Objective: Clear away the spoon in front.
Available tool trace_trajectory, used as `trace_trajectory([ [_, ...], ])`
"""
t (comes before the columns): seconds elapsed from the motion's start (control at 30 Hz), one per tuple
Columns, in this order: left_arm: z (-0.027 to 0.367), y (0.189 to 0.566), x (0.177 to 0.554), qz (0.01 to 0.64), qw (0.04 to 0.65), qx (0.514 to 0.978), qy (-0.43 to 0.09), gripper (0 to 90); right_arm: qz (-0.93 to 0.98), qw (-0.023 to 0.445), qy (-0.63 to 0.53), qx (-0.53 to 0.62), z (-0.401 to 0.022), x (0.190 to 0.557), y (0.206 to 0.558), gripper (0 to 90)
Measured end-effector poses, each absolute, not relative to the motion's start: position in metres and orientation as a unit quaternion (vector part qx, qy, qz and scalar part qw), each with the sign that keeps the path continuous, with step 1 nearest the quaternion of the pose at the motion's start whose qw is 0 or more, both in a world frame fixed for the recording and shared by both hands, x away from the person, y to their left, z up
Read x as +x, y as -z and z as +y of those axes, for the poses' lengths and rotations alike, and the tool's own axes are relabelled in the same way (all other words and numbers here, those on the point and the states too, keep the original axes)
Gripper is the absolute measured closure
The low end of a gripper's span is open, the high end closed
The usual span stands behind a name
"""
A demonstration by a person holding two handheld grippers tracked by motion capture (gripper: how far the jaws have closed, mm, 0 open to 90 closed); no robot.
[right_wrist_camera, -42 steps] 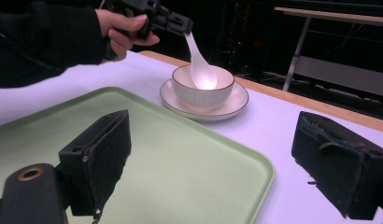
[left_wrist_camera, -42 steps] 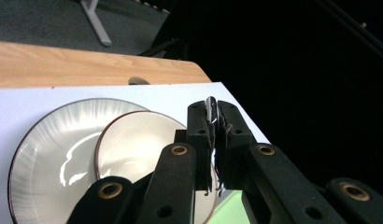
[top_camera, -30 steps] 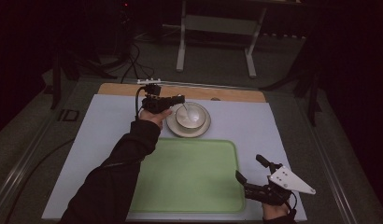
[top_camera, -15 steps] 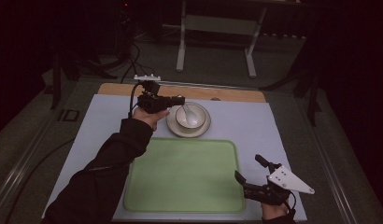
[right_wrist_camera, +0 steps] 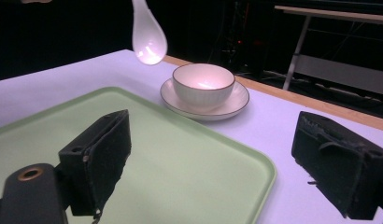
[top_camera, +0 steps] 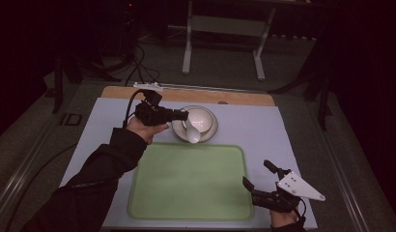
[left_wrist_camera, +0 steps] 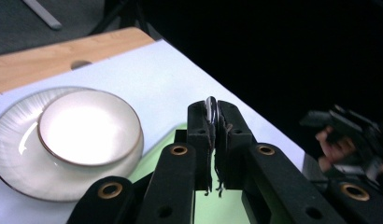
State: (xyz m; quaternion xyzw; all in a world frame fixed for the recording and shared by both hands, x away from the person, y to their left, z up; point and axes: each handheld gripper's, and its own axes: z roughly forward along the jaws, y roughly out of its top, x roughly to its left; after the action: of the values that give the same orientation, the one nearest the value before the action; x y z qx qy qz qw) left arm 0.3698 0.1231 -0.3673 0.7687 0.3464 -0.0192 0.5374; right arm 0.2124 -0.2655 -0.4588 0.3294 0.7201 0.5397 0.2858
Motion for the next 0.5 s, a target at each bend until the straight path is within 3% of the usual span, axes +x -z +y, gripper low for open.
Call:
trace_trajectory([
  [0.5,0.125,0.397,0.345,0.311,0.461,0.827,0.083,84.3,0.725,0.281,-0.536,0.328,-0.263,0.213,0.460,11.6],
])
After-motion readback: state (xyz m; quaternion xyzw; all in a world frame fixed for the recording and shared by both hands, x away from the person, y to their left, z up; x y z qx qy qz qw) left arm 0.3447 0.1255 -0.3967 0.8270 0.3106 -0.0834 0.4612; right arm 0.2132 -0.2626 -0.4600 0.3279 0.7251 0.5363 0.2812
